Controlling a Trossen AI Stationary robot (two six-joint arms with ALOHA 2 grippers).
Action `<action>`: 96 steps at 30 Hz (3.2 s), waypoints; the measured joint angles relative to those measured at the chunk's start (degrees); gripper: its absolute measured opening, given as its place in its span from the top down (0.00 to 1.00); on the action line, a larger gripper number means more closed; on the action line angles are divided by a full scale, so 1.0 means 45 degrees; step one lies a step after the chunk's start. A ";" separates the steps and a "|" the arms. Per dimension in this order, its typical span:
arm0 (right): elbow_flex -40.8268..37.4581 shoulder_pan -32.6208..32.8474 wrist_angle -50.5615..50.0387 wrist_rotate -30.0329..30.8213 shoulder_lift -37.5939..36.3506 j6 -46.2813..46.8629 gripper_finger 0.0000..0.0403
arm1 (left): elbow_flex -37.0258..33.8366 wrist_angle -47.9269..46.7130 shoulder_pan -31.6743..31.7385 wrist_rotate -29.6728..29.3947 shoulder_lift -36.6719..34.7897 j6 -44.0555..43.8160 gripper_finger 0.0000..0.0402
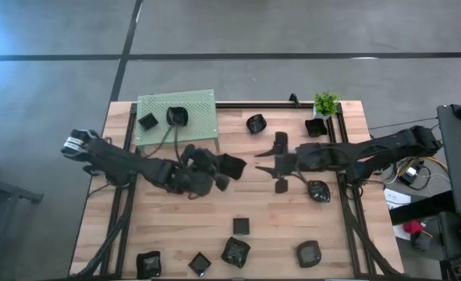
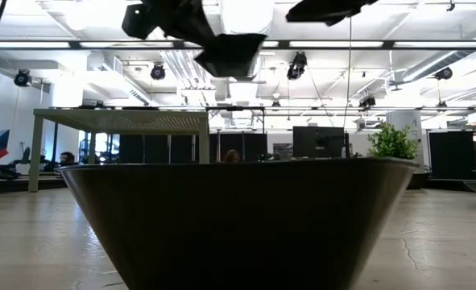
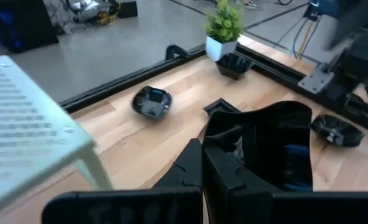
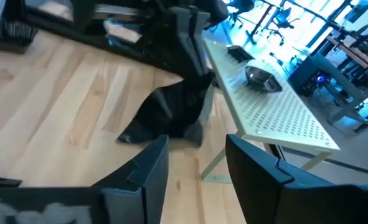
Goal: Pick & Place Mini shaped plates
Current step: Put the black wave square shaped plate on the shelf
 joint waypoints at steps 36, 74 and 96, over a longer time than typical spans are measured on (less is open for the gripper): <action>-0.0010 0.0047 -0.1074 -0.0050 -0.1472 0.0674 0.70 | -0.0026 -0.3353 0.8044 0.4731 -0.2204 -0.0870 1.00; -0.0019 0.0047 -0.1322 -0.0045 -0.1467 0.0776 0.71 | -0.0045 -0.3355 0.8616 0.3924 -0.1448 -0.0991 1.00; -0.0019 0.0047 -0.1331 -0.0040 -0.1467 0.0779 0.71 | -0.0045 -0.3375 0.8616 0.3973 -0.1448 -0.1021 1.00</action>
